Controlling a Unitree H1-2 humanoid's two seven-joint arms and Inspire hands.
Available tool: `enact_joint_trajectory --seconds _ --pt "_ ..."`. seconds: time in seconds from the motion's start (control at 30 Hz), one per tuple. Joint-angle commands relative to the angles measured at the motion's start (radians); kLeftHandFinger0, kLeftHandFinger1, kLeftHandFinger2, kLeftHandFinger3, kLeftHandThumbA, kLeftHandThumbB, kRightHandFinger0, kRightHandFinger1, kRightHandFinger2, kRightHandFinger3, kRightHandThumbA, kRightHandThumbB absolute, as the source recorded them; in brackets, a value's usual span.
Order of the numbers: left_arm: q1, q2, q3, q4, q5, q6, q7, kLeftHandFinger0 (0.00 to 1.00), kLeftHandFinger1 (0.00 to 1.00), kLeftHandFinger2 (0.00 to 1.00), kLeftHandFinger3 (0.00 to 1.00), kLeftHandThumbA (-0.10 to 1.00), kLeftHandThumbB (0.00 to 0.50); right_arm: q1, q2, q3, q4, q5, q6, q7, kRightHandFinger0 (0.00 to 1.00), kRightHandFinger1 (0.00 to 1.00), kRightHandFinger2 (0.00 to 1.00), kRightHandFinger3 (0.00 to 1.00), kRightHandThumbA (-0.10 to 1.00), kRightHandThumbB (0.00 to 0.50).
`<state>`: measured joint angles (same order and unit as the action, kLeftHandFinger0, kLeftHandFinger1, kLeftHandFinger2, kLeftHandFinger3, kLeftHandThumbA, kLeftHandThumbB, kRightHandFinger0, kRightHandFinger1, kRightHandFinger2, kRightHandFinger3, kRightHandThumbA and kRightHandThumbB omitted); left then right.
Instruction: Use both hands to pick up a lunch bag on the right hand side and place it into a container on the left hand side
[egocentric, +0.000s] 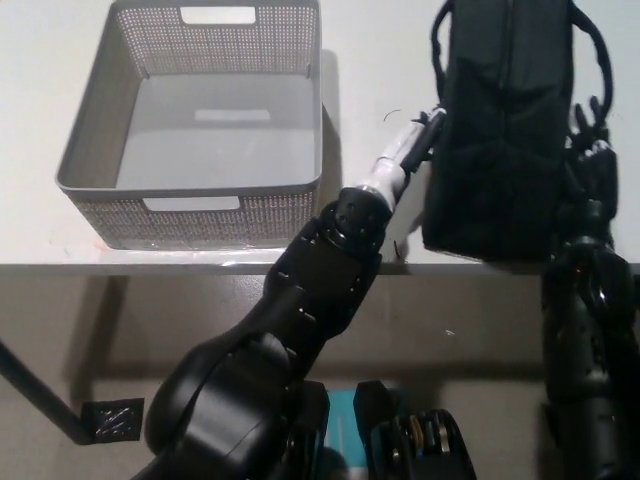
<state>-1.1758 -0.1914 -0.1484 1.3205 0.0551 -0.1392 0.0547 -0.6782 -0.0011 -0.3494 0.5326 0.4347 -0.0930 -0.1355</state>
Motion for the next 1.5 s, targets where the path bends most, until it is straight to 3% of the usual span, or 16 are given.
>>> enact_joint_trajectory --seconds 0.0,0.17,0.33,0.4,0.43,0.53,0.6,0.83,0.9,1.07,1.13,1.23,1.27,1.37,1.47 --pt "-0.116 -0.103 -0.035 -0.068 0.008 -0.026 -0.175 1.00 1.00 1.00 1.00 1.00 0.342 -0.055 0.051 0.062 -0.251 -0.084 0.098 -0.093 1.00 1.00 1.00 1.00 1.00 0.044" --pt "-0.147 -0.097 -0.018 -0.114 -0.013 -0.003 -0.190 1.00 1.00 1.00 1.00 1.00 0.377 -0.081 0.035 0.078 -0.317 -0.100 0.121 -0.104 1.00 1.00 1.00 1.00 1.00 0.049" --pt "-0.186 -0.057 -0.019 -0.199 -0.005 0.023 -0.175 1.00 1.00 1.00 1.00 1.00 0.365 -0.174 0.028 0.091 -0.328 -0.090 0.150 -0.113 1.00 1.00 1.00 1.00 1.00 0.040" --pt "-0.200 -0.033 0.006 -0.232 -0.028 0.033 -0.169 1.00 1.00 1.00 1.00 1.00 0.359 -0.221 0.022 0.109 -0.332 -0.082 0.206 -0.108 1.00 1.00 1.00 1.00 1.00 0.044" --pt "-0.210 -0.022 0.018 -0.244 -0.039 0.051 -0.166 1.00 1.00 1.00 1.00 1.00 0.355 -0.248 0.013 0.119 -0.310 -0.087 0.201 -0.094 1.00 1.00 1.00 1.00 1.00 0.021" --pt "-0.232 0.006 0.048 -0.259 -0.058 0.079 -0.161 1.00 1.00 1.00 1.00 1.00 0.353 -0.316 -0.011 0.156 -0.255 -0.140 0.238 -0.101 1.00 1.00 1.00 1.00 1.00 0.015" --pt "-0.242 0.024 0.064 -0.254 -0.071 0.030 -0.166 1.00 1.00 1.00 1.00 1.00 0.302 -0.359 -0.013 0.164 -0.214 -0.141 0.251 -0.100 1.00 1.00 1.00 1.00 1.00 0.016" --pt "-0.212 0.103 0.119 -0.442 -0.125 0.091 -0.191 1.00 1.00 1.00 1.00 1.00 0.321 -0.492 0.012 0.222 -0.147 -0.169 0.269 -0.085 1.00 1.00 1.00 1.00 1.00 0.000" --pt "-0.181 0.133 0.130 -0.544 -0.134 0.145 -0.188 1.00 1.00 1.00 1.00 1.00 0.316 -0.526 0.033 0.245 -0.129 -0.186 0.277 -0.091 1.00 1.00 1.00 1.00 1.00 0.009" --pt "-0.172 0.200 0.122 -0.638 -0.109 0.190 -0.180 1.00 1.00 1.00 1.00 1.00 0.305 -0.610 0.065 0.262 -0.031 -0.191 0.215 -0.082 1.00 1.00 1.00 1.00 1.00 0.011" --pt "-0.140 0.246 0.113 -0.725 -0.089 0.267 -0.176 1.00 1.00 1.00 1.00 1.00 0.337 -0.639 0.098 0.270 0.010 -0.185 0.204 -0.076 1.00 1.00 1.00 1.00 1.00 0.003" --pt "-0.101 0.293 0.134 -0.825 -0.115 0.348 -0.177 1.00 1.00 1.00 1.00 1.00 0.330 -0.673 0.139 0.282 0.062 -0.191 0.185 -0.078 1.00 1.00 1.00 1.00 1.00 0.002" --pt "-0.102 0.294 0.135 -0.827 -0.121 0.356 -0.178 1.00 1.00 1.00 1.00 1.00 0.360 -0.678 0.138 0.281 0.069 -0.190 0.181 -0.078 1.00 1.00 1.00 1.00 1.00 0.000" --pt "-0.038 0.355 0.143 -0.924 -0.109 0.370 -0.176 1.00 1.00 1.00 1.00 1.00 0.332 -0.706 0.197 0.289 0.145 -0.200 0.128 -0.082 1.00 1.00 1.00 1.00 1.00 0.000" --pt "0.037 0.405 0.156 -1.024 -0.123 0.411 -0.188 1.00 1.00 1.00 1.00 1.00 0.334 -0.716 0.245 0.298 0.209 -0.206 0.126 -0.080 1.00 1.00 1.00 1.00 1.00 0.041"
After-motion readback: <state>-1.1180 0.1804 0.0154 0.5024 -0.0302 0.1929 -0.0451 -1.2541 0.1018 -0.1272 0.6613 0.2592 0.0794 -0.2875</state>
